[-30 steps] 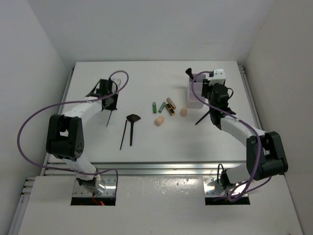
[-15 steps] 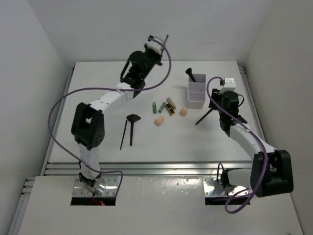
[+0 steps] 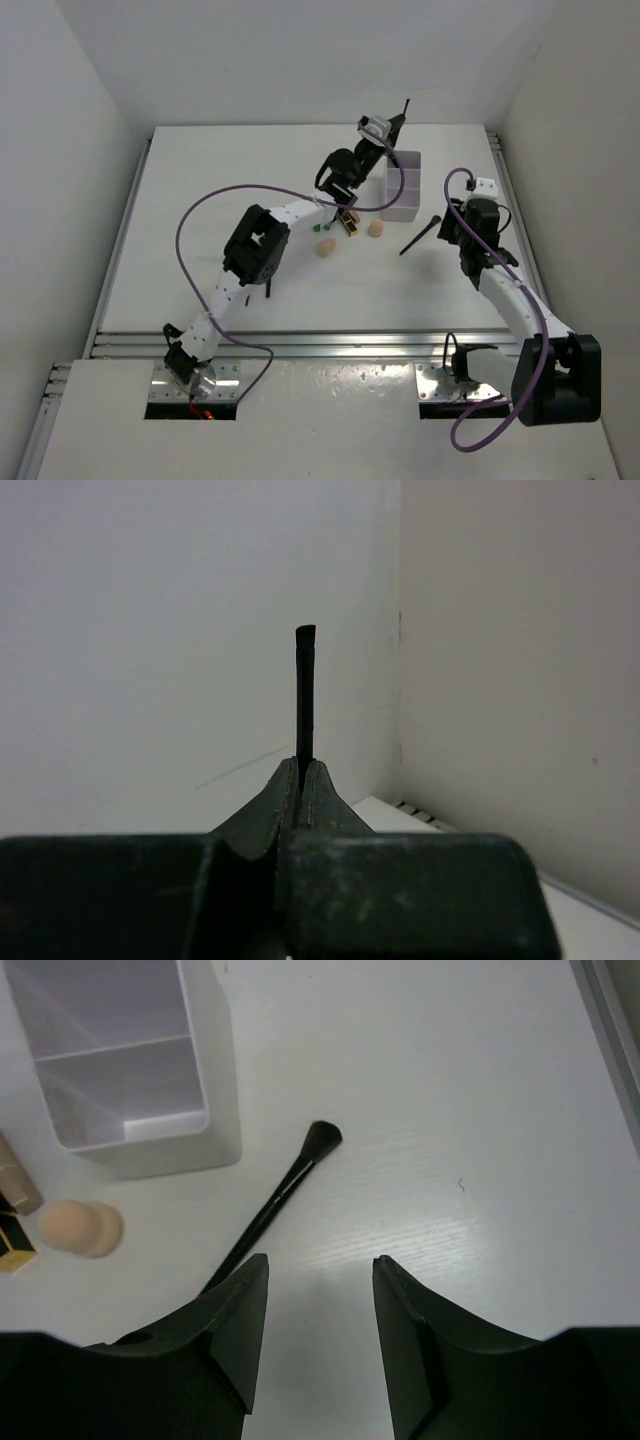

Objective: Organize the makeup

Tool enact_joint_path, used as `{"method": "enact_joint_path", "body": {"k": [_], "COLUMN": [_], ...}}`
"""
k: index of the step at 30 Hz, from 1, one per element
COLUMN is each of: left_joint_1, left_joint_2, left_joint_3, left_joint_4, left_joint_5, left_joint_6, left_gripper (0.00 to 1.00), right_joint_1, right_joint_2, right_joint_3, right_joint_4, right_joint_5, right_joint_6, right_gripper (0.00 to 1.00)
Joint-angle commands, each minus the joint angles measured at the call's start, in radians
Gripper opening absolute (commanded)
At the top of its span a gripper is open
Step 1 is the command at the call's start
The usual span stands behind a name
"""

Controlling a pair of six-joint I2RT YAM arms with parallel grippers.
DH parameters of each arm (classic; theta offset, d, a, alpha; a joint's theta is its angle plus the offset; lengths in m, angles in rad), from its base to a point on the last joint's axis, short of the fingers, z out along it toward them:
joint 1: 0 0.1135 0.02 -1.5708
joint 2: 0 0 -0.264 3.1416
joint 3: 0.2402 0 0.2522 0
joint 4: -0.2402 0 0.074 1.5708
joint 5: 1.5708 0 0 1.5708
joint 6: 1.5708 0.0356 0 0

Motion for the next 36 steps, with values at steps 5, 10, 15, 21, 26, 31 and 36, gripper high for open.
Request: {"method": "enact_joint_path", "body": {"k": [5,10,15,21,26,31,36], "left_joint_1": [-0.059,-0.059,-0.059,-0.05,-0.022,0.007,0.059], "left_joint_2": [0.097,0.106,0.129,0.149,0.138,0.057,-0.102], "left_joint_3": [0.081,0.026,0.001,-0.008,-0.019,-0.048,-0.126], "left_joint_4": [0.18,0.143,0.143,0.133,0.134,0.085,-0.055], "left_joint_5": [-0.123,-0.153,-0.173,-0.163,-0.133,-0.087,-0.064], "left_joint_6": [0.0,0.0,0.037,0.017,-0.012,0.006,0.054], "left_gripper": [0.0,0.0,0.0,0.0,0.25,0.72,0.83], "right_joint_1": [-0.066,-0.066,-0.066,-0.066,-0.065,-0.033,0.01], "right_joint_2": [0.017,0.04,0.066,0.064,0.054,0.118,0.257], "right_joint_3": [0.002,0.001,0.009,0.03,0.058,0.15,0.263], "right_joint_4": [-0.052,-0.052,-0.066,-0.129,-0.167,-0.259,-0.305], "right_joint_5": [-0.001,0.005,-0.028,-0.051,-0.056,0.011,0.082], "right_joint_6": [0.057,0.064,0.092,0.06,0.064,0.157,0.285], "right_gripper": [0.45,0.45,0.44,0.45,0.57,0.6,0.58]}}
